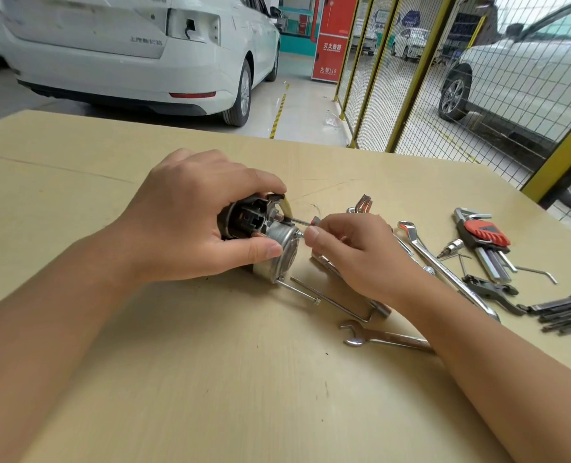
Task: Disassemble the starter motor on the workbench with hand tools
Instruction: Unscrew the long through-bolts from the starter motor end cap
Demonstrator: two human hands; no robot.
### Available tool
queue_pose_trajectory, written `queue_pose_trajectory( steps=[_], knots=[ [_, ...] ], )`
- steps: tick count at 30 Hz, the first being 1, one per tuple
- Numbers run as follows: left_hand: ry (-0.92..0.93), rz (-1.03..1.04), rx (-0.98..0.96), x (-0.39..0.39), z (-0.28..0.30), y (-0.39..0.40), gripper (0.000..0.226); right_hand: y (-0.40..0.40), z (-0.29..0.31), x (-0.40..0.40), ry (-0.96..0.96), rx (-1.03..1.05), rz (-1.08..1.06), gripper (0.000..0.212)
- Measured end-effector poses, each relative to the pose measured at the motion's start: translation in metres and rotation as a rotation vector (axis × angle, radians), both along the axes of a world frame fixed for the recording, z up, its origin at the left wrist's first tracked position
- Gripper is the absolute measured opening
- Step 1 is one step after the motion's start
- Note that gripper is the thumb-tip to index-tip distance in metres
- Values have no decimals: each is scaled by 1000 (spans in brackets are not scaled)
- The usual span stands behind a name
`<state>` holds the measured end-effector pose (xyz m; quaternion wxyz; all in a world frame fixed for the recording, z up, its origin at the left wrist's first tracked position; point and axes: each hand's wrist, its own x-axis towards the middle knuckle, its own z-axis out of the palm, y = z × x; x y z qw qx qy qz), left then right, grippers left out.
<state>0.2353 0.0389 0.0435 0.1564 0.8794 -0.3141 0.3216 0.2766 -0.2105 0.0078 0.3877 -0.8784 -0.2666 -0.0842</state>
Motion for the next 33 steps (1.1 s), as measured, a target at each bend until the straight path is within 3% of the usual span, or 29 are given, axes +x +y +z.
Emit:
queue_pose_trajectory(
  steps=[9, 14, 19, 24, 29, 33],
  knots=[
    [0, 2, 3, 0, 0, 1, 57, 2, 3, -2, -46, 69, 2, 14],
    [3, 7, -1, -1, 1, 0, 59, 1, -1, 0, -2, -85, 9, 29],
    [1, 10, -1, -2, 2, 0, 60, 1, 0, -1, -76, 22, -21, 15],
    [2, 8, 1, -2, 2, 0, 59, 0, 0, 1, 14, -69, 18, 31],
    [-3, 5, 3, -1, 2, -1, 59, 2, 2, -2, -85, -18, -23, 15],
    [-4, 2, 1, -1, 1, 0, 59, 1, 3, -2, -46, 34, 6, 20]
  ],
)
